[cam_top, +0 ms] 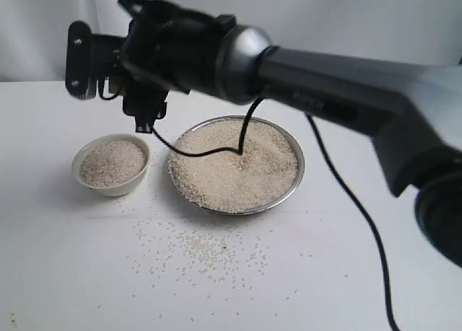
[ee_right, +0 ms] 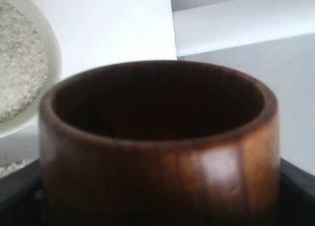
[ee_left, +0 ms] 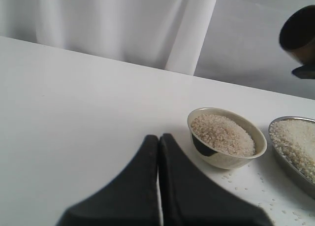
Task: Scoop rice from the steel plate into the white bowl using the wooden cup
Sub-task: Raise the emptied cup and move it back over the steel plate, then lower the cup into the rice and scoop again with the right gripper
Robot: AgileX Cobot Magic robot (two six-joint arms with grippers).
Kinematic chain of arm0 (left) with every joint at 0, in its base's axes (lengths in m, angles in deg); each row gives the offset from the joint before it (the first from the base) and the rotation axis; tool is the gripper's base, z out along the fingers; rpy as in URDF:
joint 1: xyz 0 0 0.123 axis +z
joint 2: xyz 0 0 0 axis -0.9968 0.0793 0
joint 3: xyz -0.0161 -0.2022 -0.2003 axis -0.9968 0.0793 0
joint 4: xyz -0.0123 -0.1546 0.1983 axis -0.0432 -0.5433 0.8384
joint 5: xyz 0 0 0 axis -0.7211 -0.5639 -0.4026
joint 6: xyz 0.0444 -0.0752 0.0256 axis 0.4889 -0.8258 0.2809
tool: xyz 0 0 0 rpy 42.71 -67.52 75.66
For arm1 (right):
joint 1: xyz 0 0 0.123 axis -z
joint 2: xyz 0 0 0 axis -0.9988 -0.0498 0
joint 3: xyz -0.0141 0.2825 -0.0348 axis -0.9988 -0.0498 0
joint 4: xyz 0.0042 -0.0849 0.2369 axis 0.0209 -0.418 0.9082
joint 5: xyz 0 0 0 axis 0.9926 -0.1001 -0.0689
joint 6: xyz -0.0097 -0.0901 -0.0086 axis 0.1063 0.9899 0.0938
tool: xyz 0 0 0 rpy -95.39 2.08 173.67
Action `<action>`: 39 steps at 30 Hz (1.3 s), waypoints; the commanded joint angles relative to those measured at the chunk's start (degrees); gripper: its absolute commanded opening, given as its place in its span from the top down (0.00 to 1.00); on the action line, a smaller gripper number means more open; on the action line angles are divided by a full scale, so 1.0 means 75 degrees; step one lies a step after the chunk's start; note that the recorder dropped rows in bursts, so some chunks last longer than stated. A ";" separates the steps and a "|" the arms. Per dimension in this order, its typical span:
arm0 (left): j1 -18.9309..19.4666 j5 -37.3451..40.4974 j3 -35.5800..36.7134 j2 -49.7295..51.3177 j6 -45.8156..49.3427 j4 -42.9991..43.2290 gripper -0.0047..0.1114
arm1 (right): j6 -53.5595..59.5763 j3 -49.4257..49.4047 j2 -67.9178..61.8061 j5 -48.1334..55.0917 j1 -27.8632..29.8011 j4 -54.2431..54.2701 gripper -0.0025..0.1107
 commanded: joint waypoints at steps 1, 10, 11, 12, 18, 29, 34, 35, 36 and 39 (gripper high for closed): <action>-0.0039 -0.0043 0.0014 0.0002 -0.0019 -0.0029 0.96 | 0.0761 0.0064 0.0638 0.0840 0.0466 0.1160 0.98; -0.0039 -0.0043 0.0014 0.0002 -0.0019 -0.0029 0.96 | 0.1363 0.0064 0.1019 0.2521 0.1180 0.1200 0.98; -0.0039 -0.0043 0.0014 0.0002 -0.0019 -0.0029 0.96 | 0.1417 0.0064 0.1019 0.2580 0.1242 0.1126 0.98; -0.0039 -0.0043 0.0014 0.0002 -0.0019 -0.0029 0.96 | 0.1439 0.0064 0.0988 0.2598 0.1336 0.0973 0.98; -0.0039 -0.0043 0.0014 0.0002 -0.0019 -0.0029 0.96 | 0.3178 0.0064 0.0682 0.2719 0.1631 0.0746 0.98; -0.0039 -0.0043 0.0014 0.0002 -0.0034 -0.0029 0.96 | 0.4056 0.0064 -0.1054 0.3047 0.1651 -0.0453 0.98; -0.0039 -0.0043 0.0014 0.0002 -0.0034 -0.0029 0.96 | 0.4238 0.0064 -0.1340 0.3034 0.1651 -0.0866 0.98; -0.0039 -0.0043 0.0014 0.0002 -0.0034 -0.0029 0.96 | 0.4238 0.0064 -0.1383 0.3020 0.1651 -0.0950 0.98; -0.0039 -0.0043 0.0014 0.0002 -0.0034 -0.0029 0.96 | 0.4238 0.0064 -0.1436 0.3020 0.1651 -0.1038 0.98; -0.0039 -0.0043 0.0014 0.0002 -0.0034 -0.0029 0.96 | 0.4238 0.0064 -0.1565 0.2989 0.1651 -0.1262 0.98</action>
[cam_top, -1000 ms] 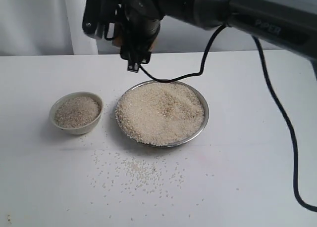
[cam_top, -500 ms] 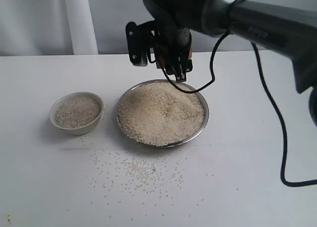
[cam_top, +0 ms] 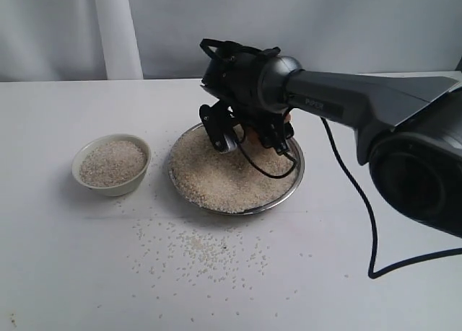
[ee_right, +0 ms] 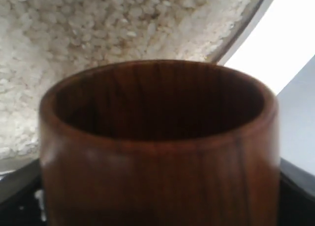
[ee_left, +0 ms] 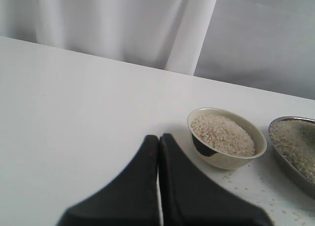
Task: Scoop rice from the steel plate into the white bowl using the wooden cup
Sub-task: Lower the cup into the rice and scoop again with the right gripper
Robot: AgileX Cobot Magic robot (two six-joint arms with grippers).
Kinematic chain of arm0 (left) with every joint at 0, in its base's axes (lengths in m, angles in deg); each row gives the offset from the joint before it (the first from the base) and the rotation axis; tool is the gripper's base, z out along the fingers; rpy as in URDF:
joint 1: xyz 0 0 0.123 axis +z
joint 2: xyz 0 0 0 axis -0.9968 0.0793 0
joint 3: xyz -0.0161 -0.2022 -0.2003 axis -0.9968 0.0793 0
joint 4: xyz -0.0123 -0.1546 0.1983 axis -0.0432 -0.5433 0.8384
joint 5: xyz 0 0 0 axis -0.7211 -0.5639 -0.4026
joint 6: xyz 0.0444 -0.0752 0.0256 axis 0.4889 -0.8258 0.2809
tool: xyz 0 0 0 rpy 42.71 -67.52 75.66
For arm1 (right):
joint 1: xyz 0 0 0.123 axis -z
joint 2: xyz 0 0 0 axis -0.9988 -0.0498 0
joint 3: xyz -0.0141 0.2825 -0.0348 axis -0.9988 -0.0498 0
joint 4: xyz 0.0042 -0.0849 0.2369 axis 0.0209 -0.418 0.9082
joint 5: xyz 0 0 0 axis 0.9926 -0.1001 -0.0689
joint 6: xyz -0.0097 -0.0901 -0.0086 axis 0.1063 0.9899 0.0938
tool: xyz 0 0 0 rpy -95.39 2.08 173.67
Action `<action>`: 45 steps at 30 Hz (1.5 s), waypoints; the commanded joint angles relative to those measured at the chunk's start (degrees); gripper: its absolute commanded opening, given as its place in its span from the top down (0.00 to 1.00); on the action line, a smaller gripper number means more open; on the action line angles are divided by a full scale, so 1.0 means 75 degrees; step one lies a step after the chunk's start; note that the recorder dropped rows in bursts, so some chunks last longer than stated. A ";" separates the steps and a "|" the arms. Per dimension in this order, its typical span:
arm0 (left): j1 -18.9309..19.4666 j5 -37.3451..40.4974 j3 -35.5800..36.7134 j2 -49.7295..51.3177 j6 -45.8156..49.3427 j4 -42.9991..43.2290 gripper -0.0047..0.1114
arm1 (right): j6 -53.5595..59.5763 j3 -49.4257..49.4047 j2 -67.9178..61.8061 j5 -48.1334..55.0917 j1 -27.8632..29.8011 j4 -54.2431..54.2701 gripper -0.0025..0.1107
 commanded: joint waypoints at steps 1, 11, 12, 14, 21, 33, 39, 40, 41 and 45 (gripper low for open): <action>-0.0039 -0.0043 0.0014 0.0002 -0.0034 -0.0029 0.96 | 0.0052 0.0064 -0.0143 -0.0048 0.0027 -0.0497 0.98; -0.0039 -0.0043 0.0014 0.0002 -0.0017 -0.0029 0.96 | 0.0001 0.0064 -0.0503 -0.0392 -0.0002 -0.0396 0.98; -0.0039 -0.0043 0.0014 0.0002 -0.0017 -0.0029 0.96 | -0.0012 0.0064 -0.0503 -0.0458 -0.0002 -0.0323 0.98; -0.0039 -0.0043 0.0014 0.0002 -0.0017 -0.0029 0.96 | -0.0012 0.0064 -0.0503 -0.0632 -0.0002 -0.0139 0.98; -0.0039 -0.0043 0.0014 0.0002 -0.0017 -0.0029 0.96 | -0.0012 0.0064 -0.0503 -0.0952 -0.0002 0.0681 0.98; -0.0039 -0.0043 0.0014 0.0002 -0.0017 -0.0029 0.96 | 0.0025 0.0064 -0.0503 -0.1330 -0.0002 0.1758 0.98; -0.0039 -0.0043 0.0014 0.0002 -0.0017 -0.0029 0.96 | 0.0044 0.0064 -0.0503 -0.1402 -0.0002 0.2387 0.98; -0.0039 -0.0043 0.0014 0.0002 -0.0017 -0.0029 0.96 | 0.0044 0.0064 -0.0503 -0.1428 -0.0002 0.2565 0.98; -0.0039 -0.0043 0.0014 0.0002 -0.0017 -0.0029 0.96 | 0.0056 0.0064 -0.0503 -0.1463 -0.0002 0.2650 0.98; -0.0039 -0.0043 0.0014 0.0002 -0.0017 -0.0029 0.96 | 0.0191 0.0064 -0.0503 -0.1461 -0.0002 0.2965 0.98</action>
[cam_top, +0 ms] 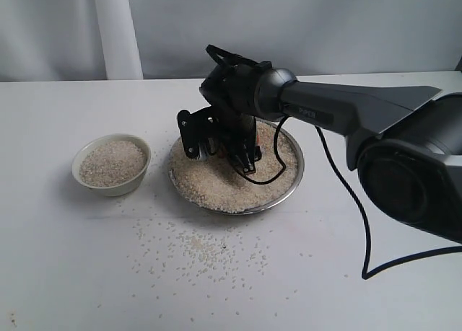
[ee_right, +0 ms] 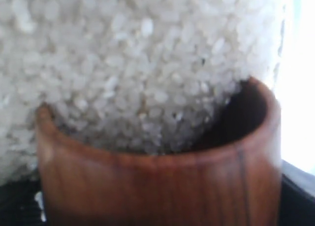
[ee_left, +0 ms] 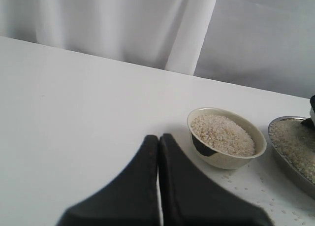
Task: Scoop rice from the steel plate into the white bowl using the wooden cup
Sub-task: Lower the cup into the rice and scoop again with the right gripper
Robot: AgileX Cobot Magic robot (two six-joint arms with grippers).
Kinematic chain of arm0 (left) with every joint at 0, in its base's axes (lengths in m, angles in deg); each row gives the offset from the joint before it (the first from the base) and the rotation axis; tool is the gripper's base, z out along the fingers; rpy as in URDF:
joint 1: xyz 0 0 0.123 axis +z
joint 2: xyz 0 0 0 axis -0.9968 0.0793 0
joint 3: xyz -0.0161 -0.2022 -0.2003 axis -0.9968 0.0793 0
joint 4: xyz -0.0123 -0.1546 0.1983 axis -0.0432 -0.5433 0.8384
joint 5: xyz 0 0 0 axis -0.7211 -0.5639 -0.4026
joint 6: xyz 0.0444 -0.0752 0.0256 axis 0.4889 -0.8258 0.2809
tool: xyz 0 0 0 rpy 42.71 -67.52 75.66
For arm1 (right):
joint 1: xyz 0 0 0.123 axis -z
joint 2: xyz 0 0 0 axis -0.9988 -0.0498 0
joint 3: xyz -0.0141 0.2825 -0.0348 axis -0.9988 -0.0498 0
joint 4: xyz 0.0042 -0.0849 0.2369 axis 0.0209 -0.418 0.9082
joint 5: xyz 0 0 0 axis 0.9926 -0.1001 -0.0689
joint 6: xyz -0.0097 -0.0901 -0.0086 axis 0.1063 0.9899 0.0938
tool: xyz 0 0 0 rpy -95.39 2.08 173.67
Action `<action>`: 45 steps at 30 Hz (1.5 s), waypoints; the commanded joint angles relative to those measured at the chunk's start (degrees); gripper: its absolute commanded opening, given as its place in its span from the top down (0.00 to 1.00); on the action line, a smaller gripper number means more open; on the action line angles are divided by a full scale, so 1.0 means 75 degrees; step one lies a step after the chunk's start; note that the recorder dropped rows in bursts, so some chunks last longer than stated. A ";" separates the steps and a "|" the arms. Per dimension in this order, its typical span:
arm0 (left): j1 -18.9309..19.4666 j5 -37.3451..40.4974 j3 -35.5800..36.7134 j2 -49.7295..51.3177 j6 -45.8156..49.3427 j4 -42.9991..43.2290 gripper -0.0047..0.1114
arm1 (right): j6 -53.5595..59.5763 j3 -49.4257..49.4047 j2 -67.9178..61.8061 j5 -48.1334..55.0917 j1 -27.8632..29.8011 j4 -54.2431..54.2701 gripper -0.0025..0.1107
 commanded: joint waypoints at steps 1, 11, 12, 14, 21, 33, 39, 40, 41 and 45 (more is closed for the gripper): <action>-0.0039 -0.0043 0.0014 0.0002 -0.0017 -0.0029 0.96 | 0.0177 -0.0041 -0.0082 -0.0057 -0.0002 0.0852 0.98; -0.0039 -0.0043 0.0014 0.0002 -0.0017 -0.0029 0.96 | 0.0227 -0.0041 -0.0082 -0.0057 -0.0002 0.1508 0.98; -0.0039 -0.0043 0.0014 0.0002 -0.0017 -0.0029 0.96 | 0.0264 -0.0041 -0.0082 -0.0057 -0.0002 0.1573 0.98; -0.0039 -0.0043 0.0014 0.0002 -0.0017 -0.0029 0.96 | 0.0287 -0.0041 -0.0082 -0.0057 -0.0002 0.1694 0.98; -0.0039 -0.0043 0.0014 0.0002 -0.0017 -0.0029 0.96 | 0.0400 -0.0109 -0.0082 0.0031 0.0251 0.2722 0.98; -0.0039 -0.0043 0.0014 0.0002 -0.0017 -0.0029 0.96 | 0.0778 -0.1097 -0.0082 -0.1078 0.0606 0.3893 0.98; -0.0039 -0.0043 0.0014 0.0002 -0.0017 -0.0029 0.96 | 0.1061 -0.1458 -0.0082 -0.1577 0.0745 0.4712 0.98; -0.0039 -0.0043 0.0014 0.0002 -0.0017 -0.0029 0.96 | 0.1205 -0.1512 -0.0082 -0.1575 0.0798 0.4976 0.98; -0.0039 -0.0043 0.0014 0.0002 -0.0017 -0.0029 0.96 | 0.1396 -0.1517 -0.0082 -0.1571 0.0876 0.5387 0.98; -0.0039 -0.0043 0.0014 0.0002 -0.0017 -0.0029 0.96 | 0.2043 -0.1517 -0.0082 -0.1442 0.1189 0.6626 0.98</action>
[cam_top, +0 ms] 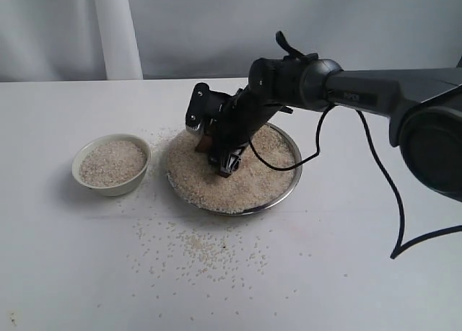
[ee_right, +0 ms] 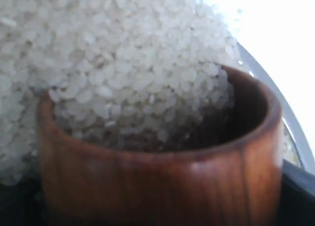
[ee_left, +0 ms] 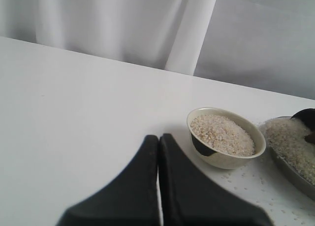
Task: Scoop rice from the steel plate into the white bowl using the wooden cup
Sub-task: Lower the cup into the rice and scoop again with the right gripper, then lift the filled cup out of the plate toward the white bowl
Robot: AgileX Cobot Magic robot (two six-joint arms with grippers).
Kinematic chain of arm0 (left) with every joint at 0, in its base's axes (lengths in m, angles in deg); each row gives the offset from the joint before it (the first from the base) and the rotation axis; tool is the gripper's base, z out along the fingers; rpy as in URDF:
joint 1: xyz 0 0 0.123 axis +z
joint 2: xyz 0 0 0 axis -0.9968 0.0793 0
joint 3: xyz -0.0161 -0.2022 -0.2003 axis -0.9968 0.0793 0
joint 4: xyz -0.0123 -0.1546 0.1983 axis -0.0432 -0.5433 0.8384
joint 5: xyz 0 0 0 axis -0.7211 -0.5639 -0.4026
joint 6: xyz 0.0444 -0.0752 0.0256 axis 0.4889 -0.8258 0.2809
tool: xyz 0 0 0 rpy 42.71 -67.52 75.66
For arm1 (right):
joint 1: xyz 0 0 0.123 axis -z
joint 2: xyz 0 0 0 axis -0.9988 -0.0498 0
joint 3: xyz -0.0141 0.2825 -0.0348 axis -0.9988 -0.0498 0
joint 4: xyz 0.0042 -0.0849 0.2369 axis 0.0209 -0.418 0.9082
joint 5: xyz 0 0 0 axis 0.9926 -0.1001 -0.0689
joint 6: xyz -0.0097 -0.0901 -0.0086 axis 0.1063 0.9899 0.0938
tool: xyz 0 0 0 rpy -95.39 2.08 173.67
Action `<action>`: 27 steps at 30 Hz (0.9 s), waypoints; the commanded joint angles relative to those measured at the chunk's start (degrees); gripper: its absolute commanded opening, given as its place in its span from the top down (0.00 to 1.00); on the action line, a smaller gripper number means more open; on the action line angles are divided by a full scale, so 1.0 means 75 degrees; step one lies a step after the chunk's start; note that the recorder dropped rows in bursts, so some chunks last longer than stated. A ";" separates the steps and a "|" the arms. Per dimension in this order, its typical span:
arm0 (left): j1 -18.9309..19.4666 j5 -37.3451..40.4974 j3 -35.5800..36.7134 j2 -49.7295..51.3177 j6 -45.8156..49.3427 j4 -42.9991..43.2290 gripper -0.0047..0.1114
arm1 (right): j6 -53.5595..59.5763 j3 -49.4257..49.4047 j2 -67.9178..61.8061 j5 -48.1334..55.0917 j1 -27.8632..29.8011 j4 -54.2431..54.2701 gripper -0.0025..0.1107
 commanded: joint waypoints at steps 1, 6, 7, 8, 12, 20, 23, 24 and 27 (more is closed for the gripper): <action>-0.0039 -0.0043 0.0014 0.0002 -0.0017 -0.0029 0.96 | 0.0771 -0.0263 -0.0423 0.0516 0.0247 0.1190 0.98; -0.0039 -0.0043 0.0014 0.0002 -0.0017 -0.0029 0.96 | 0.1333 -0.0263 -0.0288 0.0641 0.0465 0.1918 0.98; -0.0039 -0.0043 0.0014 0.0002 -0.0017 -0.0029 0.96 | 0.1532 -0.0263 -0.0233 0.0671 0.0500 0.2142 0.98; -0.0039 -0.0043 0.0014 0.0002 -0.0017 -0.0029 0.96 | 0.1731 -0.0263 -0.0127 0.0725 0.0537 0.2477 0.98; -0.0039 -0.0043 0.0014 0.0002 -0.0017 -0.0029 0.96 | 0.2789 -0.0263 0.0571 0.0756 0.0610 0.3837 0.98; -0.0039 -0.0043 0.0014 0.0002 -0.0017 -0.0029 0.96 | 0.3181 -0.0263 0.1368 0.0821 0.0610 0.4655 0.98; -0.0039 -0.0043 0.0014 0.0002 -0.0017 -0.0029 0.96 | 0.3668 -0.0263 0.1422 0.0821 0.0580 0.5323 0.98; -0.0039 -0.0043 0.0014 0.0002 -0.0017 -0.0029 0.96 | 0.3875 -0.0263 0.1422 0.0821 0.0581 0.5613 0.98; -0.0039 -0.0043 0.0014 0.0002 -0.0017 -0.0029 0.96 | 0.4218 -0.0263 0.1422 0.0874 0.0530 0.6066 0.98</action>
